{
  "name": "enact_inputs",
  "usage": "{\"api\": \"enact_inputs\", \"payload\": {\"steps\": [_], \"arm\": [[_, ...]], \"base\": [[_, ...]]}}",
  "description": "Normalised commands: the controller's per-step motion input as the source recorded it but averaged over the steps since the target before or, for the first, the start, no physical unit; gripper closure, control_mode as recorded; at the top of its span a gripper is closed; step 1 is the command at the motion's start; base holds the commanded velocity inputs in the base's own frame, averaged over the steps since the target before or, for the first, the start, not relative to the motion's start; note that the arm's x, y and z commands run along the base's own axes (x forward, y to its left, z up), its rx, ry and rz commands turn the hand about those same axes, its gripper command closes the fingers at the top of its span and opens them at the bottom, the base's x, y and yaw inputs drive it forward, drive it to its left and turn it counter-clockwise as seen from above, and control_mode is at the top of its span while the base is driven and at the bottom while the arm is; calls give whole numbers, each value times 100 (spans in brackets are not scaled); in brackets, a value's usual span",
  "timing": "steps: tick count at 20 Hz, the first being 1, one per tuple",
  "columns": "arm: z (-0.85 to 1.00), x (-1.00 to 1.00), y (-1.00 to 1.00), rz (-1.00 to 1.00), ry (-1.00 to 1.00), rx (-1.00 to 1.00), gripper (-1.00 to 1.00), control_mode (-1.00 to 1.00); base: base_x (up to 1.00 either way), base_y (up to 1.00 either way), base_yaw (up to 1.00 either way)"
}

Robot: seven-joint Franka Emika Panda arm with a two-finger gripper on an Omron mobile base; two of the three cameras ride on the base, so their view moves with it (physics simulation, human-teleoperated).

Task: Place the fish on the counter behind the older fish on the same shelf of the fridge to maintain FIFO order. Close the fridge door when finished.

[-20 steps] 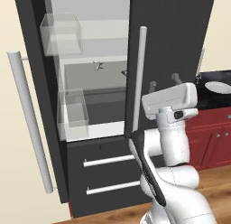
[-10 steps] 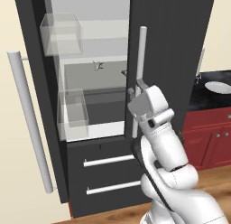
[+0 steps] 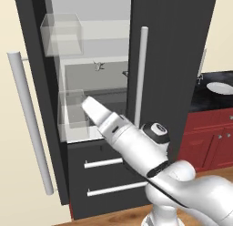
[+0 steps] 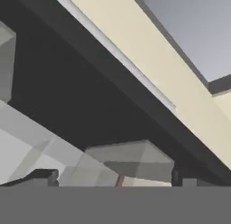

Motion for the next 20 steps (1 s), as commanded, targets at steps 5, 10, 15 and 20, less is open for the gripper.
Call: {"api": "enact_inputs", "payload": {"steps": [5, 10, 15, 20], "arm": [[-8, -28, 100, -14, 16, -35, -100, -100], [-10, -37, 100, -16, 15, -31, -100, -100], [-21, -6, 100, -29, 21, -31, -100, -100], [-44, 24, 43, -40, 11, -14, -100, -100]], "base": [[0, 0, 0], [0, 0, 0], [0, 0, 0], [0, 0, 0]]}}
